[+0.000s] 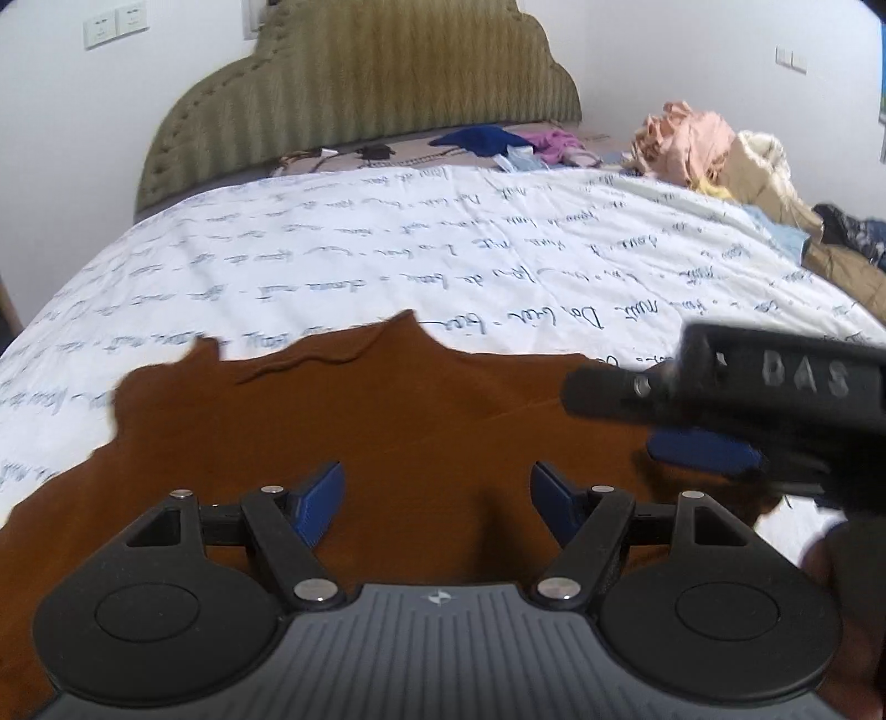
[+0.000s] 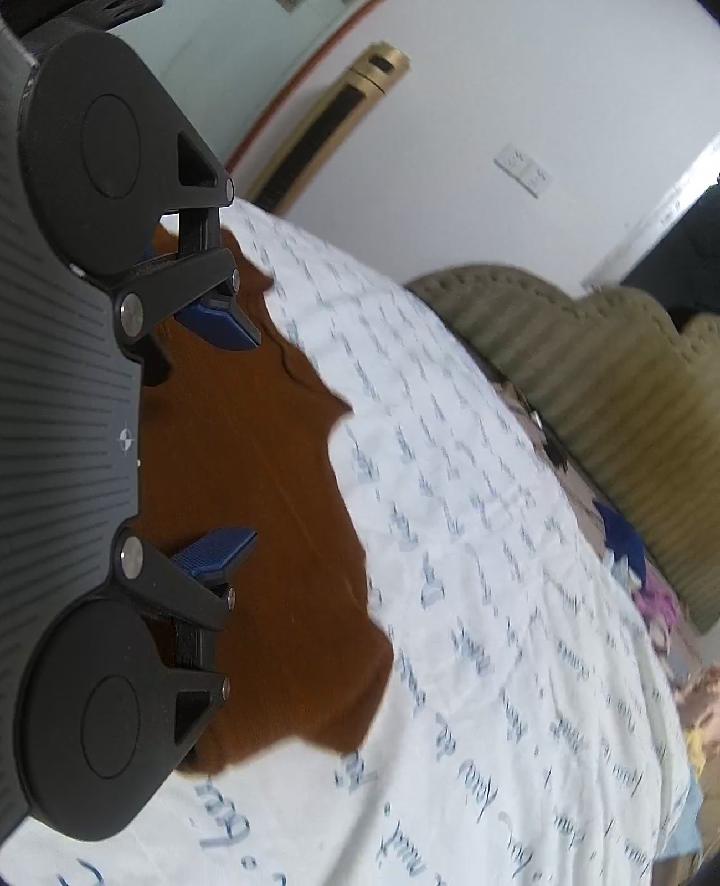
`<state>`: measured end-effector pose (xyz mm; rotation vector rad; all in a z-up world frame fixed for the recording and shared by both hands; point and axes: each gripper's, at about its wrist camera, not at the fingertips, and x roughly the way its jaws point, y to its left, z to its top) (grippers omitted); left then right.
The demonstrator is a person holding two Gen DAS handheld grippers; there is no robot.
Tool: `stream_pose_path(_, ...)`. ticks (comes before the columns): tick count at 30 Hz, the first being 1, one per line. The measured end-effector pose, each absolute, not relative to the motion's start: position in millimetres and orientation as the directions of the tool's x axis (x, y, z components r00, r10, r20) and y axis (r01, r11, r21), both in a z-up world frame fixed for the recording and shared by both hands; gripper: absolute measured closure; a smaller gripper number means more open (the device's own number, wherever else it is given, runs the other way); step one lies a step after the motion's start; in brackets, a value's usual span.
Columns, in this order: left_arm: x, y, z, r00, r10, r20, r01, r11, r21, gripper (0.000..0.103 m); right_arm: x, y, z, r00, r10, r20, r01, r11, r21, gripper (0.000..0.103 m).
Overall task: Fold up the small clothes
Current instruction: 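Open the right gripper to release the sleeve onto the sweater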
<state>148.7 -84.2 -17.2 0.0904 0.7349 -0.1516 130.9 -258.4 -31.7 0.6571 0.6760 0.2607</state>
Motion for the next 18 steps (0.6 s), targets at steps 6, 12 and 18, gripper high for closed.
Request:
stream_pose_path(6,167,-83,-49,0.710,0.088,-0.698,0.048,0.984,0.173,0.024,137,-290,-56,0.760,0.365,-0.537,0.072,0.774,0.629,0.038)
stream_pose_path(12,151,-2,-44,0.677,0.249,-0.693,-0.131,0.967,0.219,0.016,138,-294,-57,0.750,0.379,-0.542,0.047,0.787,0.615,0.045)
stream_pose_path(18,122,52,-20,0.647,0.359,-0.673,-0.308,0.930,0.200,0.017,133,-271,-39,0.744,0.451,-0.492,-0.034,0.762,0.647,0.042)
